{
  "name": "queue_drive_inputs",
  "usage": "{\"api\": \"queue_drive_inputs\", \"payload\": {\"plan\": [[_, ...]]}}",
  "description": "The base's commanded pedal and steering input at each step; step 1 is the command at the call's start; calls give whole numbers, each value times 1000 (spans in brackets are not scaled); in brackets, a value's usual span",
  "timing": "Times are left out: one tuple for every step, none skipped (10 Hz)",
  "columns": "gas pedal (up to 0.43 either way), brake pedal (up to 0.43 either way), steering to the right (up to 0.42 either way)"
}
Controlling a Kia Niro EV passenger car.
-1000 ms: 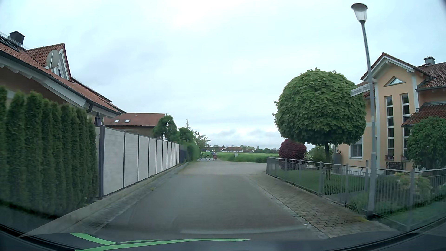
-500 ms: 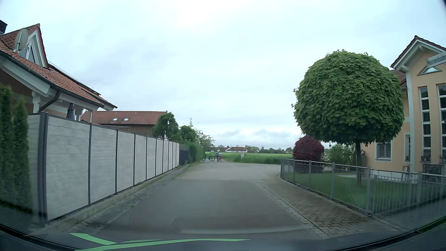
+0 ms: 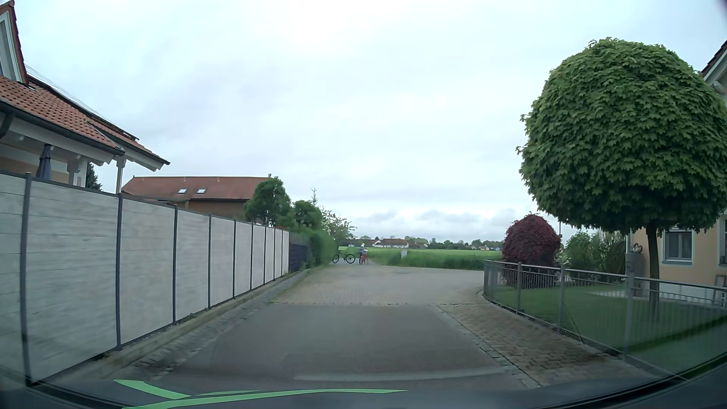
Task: Follow the waypoints while adhering to traffic rules and regulations
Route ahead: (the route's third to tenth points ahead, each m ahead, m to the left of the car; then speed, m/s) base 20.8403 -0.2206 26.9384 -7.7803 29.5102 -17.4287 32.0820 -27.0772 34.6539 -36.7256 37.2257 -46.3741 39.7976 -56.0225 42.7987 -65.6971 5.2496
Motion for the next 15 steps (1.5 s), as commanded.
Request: {"api": "queue_drive_inputs", "payload": {"plan": [[8,0,-11],[8,0,-8],[20,0,-3],[20,0,2],[20,0,7],[20,0,9],[20,0,11],[20,0,15],[20,0,23],[20,0,30],[20,0,36],[20,0,45],[28,0,52],[39,0,61],[39,0,70]]}}
